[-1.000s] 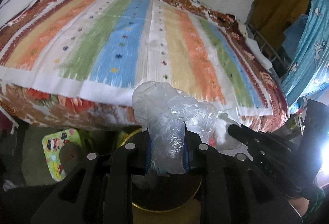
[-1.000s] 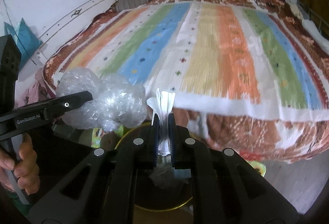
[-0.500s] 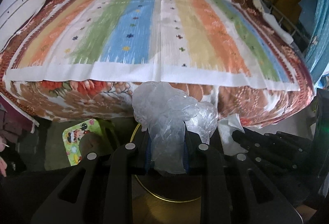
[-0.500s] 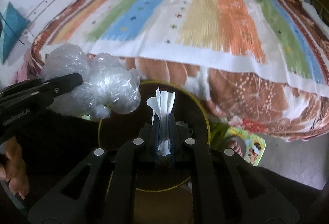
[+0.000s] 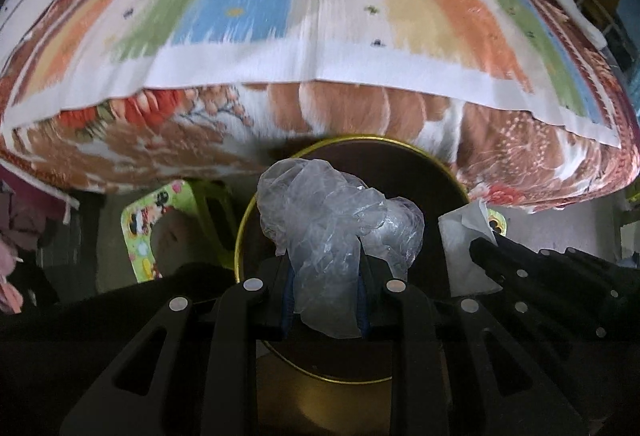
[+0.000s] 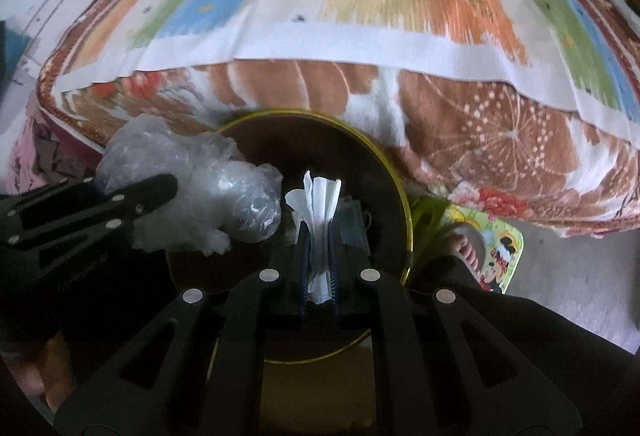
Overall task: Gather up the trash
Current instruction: 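Open both tools above the bin to drop the bag and tissue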
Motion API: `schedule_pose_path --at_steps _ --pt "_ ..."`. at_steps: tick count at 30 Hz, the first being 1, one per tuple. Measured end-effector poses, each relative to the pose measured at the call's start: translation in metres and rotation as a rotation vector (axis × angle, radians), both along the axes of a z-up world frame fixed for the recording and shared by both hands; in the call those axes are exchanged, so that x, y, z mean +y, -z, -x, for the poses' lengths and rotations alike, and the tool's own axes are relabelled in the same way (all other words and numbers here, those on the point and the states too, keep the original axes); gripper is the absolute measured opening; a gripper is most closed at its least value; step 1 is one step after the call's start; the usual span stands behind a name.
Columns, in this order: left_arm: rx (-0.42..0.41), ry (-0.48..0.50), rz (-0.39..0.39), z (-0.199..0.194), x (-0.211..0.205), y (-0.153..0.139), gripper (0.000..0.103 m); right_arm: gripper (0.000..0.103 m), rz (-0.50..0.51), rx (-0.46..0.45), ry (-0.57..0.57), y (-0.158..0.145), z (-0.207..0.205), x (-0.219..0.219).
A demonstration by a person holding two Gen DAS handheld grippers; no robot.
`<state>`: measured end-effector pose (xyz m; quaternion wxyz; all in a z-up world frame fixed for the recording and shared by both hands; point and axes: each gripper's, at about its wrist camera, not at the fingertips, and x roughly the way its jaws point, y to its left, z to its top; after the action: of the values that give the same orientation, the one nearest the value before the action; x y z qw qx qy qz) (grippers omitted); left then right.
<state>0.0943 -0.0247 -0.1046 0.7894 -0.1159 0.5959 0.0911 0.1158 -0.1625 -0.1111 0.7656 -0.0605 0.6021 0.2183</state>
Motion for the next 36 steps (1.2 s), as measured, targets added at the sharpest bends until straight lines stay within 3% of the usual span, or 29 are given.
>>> schedule_pose_path --at_steps 4,8,14,15,16,17,18,21,23,27,30,33,36 --pt "0.041 -0.025 0.004 -0.007 0.001 0.014 0.022 0.010 -0.002 0.040 0.026 0.010 -0.008 0.001" --pt "0.098 -0.069 0.090 -0.011 0.008 0.031 0.022 0.010 -0.002 0.058 0.040 0.013 -0.012 -0.003" --pt "0.116 -0.123 0.091 -0.021 0.015 0.041 0.024 0.013 0.024 0.114 0.088 0.030 -0.030 -0.012" --pt "0.121 -0.139 0.108 -0.023 0.017 0.046 0.027 0.017 0.019 0.126 0.097 0.032 -0.032 -0.012" --pt "0.115 -0.161 0.144 -0.026 0.020 0.050 0.038 0.022 0.002 0.142 0.109 0.033 -0.034 -0.012" --pt "0.113 -0.171 0.159 -0.028 0.021 0.052 0.054 0.033 -0.031 0.149 0.118 0.031 -0.036 -0.012" --pt "0.108 -0.176 0.149 -0.030 0.022 0.051 0.055 0.046 -0.040 0.140 0.117 0.028 -0.037 -0.012" --pt "0.069 -0.177 0.114 -0.029 0.028 0.038 0.055 0.049 -0.036 0.126 0.125 0.023 -0.042 -0.015" --pt "0.036 -0.195 0.172 -0.025 0.036 0.026 0.062 0.049 -0.075 0.145 0.140 0.019 -0.042 -0.019" --pt "0.004 -0.171 0.196 -0.024 0.035 0.012 0.063 0.055 -0.129 0.132 0.143 0.004 -0.039 -0.018" --pt "0.001 -0.119 0.216 -0.024 0.025 0.007 0.064 0.059 -0.175 0.136 0.124 -0.009 -0.029 -0.021" --pt "-0.028 -0.023 0.187 -0.023 0.013 -0.007 0.071 0.063 -0.125 0.086 0.080 -0.019 -0.019 -0.021" --pt "-0.063 0.002 0.260 -0.018 0.017 -0.020 0.074 0.063 -0.117 0.065 0.074 -0.025 -0.016 -0.025"
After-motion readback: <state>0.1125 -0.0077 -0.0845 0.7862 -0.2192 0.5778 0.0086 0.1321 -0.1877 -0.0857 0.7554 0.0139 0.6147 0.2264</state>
